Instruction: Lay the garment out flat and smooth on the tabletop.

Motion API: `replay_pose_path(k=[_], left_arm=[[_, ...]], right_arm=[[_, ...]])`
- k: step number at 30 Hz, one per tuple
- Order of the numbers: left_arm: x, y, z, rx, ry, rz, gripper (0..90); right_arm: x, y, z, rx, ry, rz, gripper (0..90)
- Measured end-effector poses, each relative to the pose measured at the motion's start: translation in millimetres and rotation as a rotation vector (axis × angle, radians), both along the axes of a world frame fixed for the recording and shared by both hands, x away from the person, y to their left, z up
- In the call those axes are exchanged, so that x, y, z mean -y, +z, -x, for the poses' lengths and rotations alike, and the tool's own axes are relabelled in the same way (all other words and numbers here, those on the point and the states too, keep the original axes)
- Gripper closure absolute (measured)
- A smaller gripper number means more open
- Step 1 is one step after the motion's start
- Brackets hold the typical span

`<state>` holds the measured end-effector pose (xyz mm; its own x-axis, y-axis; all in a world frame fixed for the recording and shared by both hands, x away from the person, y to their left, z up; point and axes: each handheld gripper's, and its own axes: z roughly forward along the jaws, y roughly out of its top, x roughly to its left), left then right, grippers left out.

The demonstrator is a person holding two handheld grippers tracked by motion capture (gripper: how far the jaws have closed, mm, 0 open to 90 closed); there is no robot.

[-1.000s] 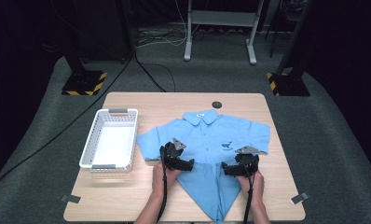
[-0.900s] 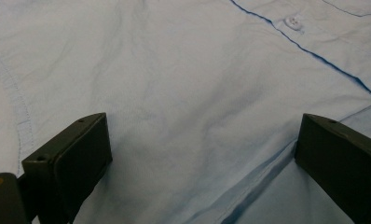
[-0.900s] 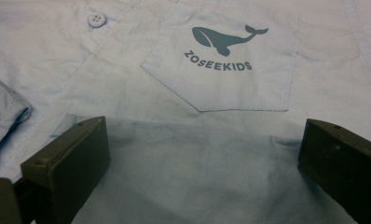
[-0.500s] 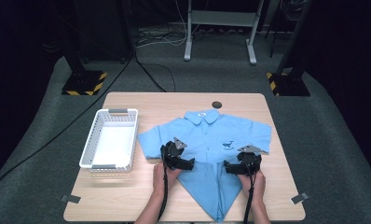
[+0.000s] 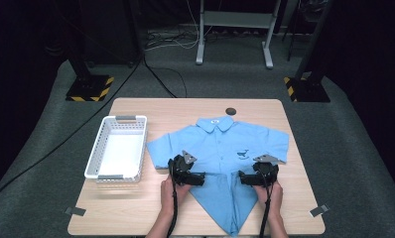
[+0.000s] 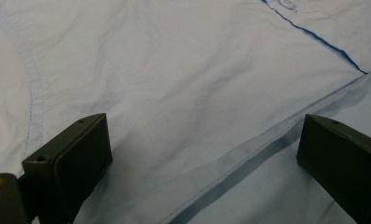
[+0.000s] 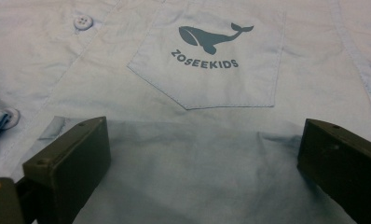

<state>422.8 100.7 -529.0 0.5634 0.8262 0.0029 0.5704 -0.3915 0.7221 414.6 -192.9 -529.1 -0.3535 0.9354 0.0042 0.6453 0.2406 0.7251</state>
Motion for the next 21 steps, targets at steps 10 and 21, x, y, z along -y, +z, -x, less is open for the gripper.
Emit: replay_pose_path(k=[10, 21], left_arm=[[0.6, 0.0, -1.8, -0.002, 0.002, 0.002, 2.4], [0.6, 0.0, -1.8, -0.002, 0.001, 0.002, 2.5]], right_arm=[[-19.7, 21.4, 14.5, 0.025, 0.14, -0.044, 5.7], [-29.2, 3.5, 21.3, 0.018, 0.142, -0.005, 23.8]])
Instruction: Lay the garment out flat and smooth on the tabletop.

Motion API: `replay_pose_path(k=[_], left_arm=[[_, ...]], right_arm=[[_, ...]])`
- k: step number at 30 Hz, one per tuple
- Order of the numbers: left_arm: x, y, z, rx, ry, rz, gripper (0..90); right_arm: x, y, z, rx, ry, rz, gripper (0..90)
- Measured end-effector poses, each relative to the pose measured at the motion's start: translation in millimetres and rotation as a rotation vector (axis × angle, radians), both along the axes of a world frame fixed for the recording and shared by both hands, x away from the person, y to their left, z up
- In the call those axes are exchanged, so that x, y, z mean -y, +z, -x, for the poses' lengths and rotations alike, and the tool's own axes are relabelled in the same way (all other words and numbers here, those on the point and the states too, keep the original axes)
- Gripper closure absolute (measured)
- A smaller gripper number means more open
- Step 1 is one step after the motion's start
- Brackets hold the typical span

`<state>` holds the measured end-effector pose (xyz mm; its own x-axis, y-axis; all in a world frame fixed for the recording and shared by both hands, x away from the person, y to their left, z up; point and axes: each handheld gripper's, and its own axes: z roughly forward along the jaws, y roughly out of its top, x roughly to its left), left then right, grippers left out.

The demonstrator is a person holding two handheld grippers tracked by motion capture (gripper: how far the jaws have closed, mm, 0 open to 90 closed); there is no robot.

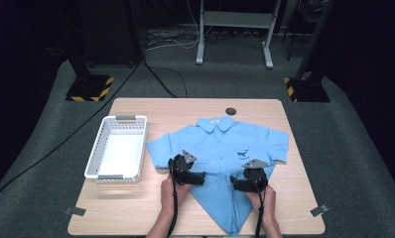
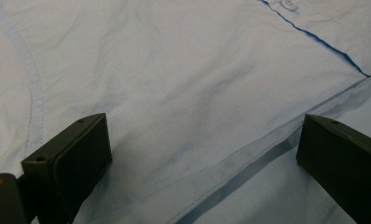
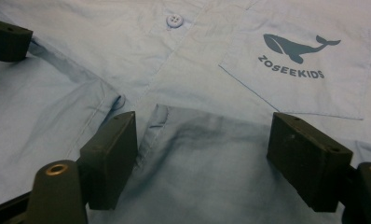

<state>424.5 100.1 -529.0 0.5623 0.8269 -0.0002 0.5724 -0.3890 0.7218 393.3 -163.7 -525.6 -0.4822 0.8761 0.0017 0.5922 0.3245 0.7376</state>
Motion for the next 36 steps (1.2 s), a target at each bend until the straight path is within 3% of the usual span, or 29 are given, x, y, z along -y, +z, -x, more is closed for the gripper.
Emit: replay_pose_path(k=[2, 4, 9, 21, 27, 36], left_arm=[[0.0, 0.0, 0.0, 0.0, 0.0, 0.0, 2.5], [0.0, 0.0, -0.1, 0.0, -0.001, 0.0, 2.5], [0.1, 0.0, -0.1, 0.0, -0.001, 0.0, 2.5], [0.0, 0.0, -0.4, -0.001, -0.001, 0.001, 2.7], [0.0, 0.0, -0.4, -0.001, -0.001, 0.001, 2.7], [0.0, 0.0, -0.4, -0.001, -0.001, 0.001, 2.7]], right_arm=[[2.7, -1.7, 2.8, 0.016, 0.007, -0.011, 25.2], [8.8, -2.1, 7.6, 0.031, 0.021, -0.02, 33.5], [16.1, -1.5, 11.6, 0.045, -0.012, -0.035, 54.0], [22.5, -1.3, 21.9, 0.044, -0.051, -0.059, 80.2], [21.6, -1.1, 24.6, 0.049, -0.045, -0.044, 85.0], [27.4, -0.4, 35.1, 0.068, -0.052, -0.084, 85.0]])
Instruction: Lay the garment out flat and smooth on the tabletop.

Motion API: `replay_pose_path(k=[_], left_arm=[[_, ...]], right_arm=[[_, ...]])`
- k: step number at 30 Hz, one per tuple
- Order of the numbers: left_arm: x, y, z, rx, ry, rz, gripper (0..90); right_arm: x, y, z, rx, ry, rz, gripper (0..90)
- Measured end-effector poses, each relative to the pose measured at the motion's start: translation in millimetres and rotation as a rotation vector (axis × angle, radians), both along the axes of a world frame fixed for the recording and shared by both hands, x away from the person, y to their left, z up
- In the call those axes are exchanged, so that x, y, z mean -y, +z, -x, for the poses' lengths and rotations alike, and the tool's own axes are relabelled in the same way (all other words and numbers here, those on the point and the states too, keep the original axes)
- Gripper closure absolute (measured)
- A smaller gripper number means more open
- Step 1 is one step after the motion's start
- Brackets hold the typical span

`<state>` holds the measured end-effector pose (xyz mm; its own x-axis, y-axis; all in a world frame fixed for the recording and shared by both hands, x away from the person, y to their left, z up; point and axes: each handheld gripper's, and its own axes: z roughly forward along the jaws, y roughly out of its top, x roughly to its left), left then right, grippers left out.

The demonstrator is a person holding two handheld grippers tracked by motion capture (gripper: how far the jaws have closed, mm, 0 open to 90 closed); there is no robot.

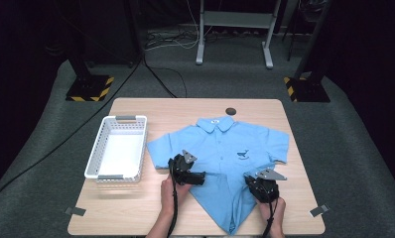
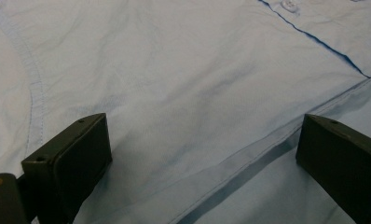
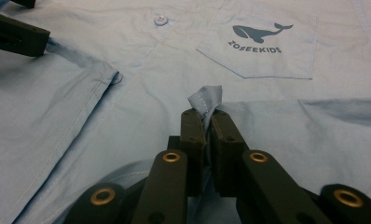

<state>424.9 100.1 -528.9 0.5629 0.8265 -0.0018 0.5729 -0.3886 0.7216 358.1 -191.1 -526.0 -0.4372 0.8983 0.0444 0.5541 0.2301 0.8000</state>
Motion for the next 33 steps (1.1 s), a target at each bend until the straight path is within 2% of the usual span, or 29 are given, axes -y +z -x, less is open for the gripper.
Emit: replay_pose_path(k=[7, 11, 13, 21, 25, 33], left_arm=[[-0.1, 0.1, -0.1, 0.0, 0.0, 0.0, 2.7], [0.0, 0.1, -0.2, 0.0, 0.0, 0.0, 2.7], [0.0, 0.1, -0.2, 0.0, 0.0, 0.0, 2.7], [0.0, 0.0, -0.4, 0.001, -0.001, 0.0, 2.8], [0.0, 0.0, -0.4, 0.001, -0.001, 0.0, 2.8], [0.0, 0.0, -0.3, 0.002, 0.0, 0.0, 2.9]], right_arm=[[10.5, 0.6, 10.6, 0.015, -0.02, -0.041, 85.0], [17.5, 1.8, 21.0, 0.026, -0.031, -0.044, 85.1], [21.2, 3.8, 27.5, 0.029, -0.04, -0.06, 85.1], [35.0, 12.9, 50.1, 0.057, -0.067, -0.06, 85.0], [47.2, 13.9, 62.0, 0.068, -0.091, -0.071, 84.9], [78.1, 8.7, 85.9, 0.061, -0.147, -0.085, 83.2]])
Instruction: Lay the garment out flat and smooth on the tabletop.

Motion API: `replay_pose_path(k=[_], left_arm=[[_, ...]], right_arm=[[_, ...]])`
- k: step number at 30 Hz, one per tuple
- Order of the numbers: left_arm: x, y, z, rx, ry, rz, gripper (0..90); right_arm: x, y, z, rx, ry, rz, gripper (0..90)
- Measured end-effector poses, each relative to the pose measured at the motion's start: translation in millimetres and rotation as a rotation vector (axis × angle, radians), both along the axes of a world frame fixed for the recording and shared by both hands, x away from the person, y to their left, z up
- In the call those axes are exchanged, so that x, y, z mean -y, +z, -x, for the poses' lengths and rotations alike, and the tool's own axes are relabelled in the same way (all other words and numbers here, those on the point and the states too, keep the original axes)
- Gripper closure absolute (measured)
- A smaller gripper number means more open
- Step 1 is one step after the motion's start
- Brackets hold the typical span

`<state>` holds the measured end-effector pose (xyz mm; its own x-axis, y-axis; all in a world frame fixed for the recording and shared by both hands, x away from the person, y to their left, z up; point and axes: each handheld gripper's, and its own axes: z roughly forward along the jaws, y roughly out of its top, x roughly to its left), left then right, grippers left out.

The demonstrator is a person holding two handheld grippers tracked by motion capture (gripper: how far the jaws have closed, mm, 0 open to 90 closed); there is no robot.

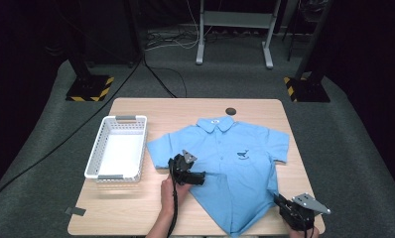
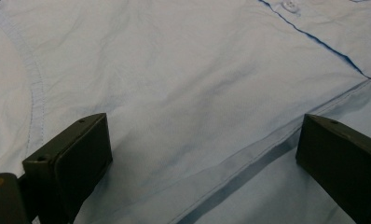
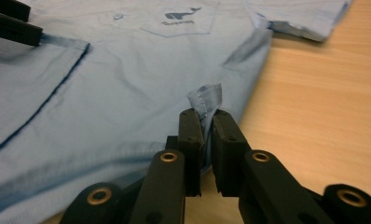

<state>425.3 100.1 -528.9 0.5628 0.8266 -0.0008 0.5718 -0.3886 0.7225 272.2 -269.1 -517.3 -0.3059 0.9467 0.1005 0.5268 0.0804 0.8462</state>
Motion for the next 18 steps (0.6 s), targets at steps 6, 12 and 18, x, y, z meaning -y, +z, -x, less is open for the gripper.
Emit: replay_pose_path(k=[6, 12, 18], left_arm=[[0.0, 0.0, 0.1, 0.0, 0.001, -0.001, 2.9], [0.1, 0.0, 0.1, 0.0, 0.0, -0.001, 2.9], [0.1, 0.0, 0.1, 0.001, 0.0, -0.001, 2.9]], right_arm=[[16.0, -0.5, 17.5, -0.001, -0.018, 0.007, 79.9], [28.7, 3.6, 35.1, 0.004, -0.036, 0.004, 71.6], [30.8, 16.2, 45.0, 0.031, -0.024, 0.017, 61.1]])
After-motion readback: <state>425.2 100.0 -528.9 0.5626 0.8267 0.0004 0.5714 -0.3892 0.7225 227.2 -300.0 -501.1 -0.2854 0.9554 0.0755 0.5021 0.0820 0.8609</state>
